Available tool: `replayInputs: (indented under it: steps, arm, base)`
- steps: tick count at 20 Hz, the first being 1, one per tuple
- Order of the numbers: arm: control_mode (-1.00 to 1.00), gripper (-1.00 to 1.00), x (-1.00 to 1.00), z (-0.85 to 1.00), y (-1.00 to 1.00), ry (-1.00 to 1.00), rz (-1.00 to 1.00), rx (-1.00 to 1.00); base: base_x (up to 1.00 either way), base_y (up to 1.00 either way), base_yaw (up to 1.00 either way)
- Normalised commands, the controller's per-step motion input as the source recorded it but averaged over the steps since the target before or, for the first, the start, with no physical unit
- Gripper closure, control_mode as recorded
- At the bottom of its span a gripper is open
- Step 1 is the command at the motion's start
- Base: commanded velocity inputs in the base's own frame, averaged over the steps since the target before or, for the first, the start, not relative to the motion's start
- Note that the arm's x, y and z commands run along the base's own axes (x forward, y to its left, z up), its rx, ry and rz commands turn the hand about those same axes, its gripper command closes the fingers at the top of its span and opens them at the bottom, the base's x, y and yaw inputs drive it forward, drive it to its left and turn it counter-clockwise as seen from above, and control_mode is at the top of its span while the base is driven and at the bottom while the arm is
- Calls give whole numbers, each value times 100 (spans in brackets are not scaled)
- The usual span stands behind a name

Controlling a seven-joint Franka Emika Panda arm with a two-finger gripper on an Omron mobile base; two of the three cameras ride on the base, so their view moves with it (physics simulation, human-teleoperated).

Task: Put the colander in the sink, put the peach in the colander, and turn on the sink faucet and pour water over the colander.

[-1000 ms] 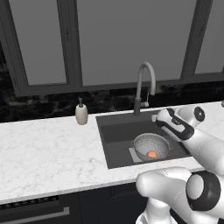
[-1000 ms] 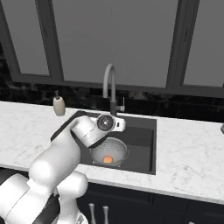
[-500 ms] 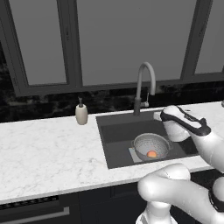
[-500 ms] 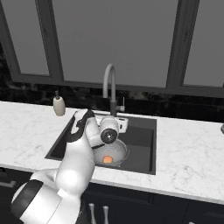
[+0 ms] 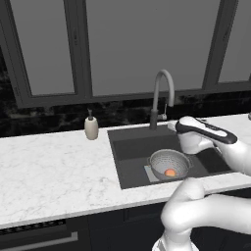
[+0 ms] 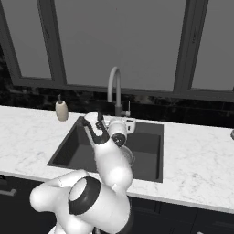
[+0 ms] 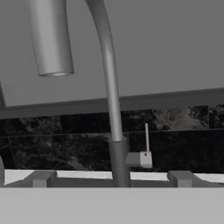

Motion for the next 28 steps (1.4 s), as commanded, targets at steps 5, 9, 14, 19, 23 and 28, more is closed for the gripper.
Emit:
replayInputs:
  steps: [5, 9, 14, 19, 23, 28]
  arm:
    - [-100, -100, 25, 0, 0, 0, 0, 0]
    - [-100, -100, 26, 0, 0, 0, 0, 0]
    - [-100, -100, 25, 0, -27, 0, 0, 4]
    - [-100, -100, 16, 0, -43, 0, 0, 1]
    - [-100, -100, 16, 0, -21, 0, 0, 0]
    - [-100, -100, 27, 0, -5, 0, 0, 0]
  base:
    - [0, 0, 0]
    - [0, 0, 0]
    - [0, 0, 0]
    - [0, 0, 0]
    - [0, 0, 0]
    - [0, 0, 0]
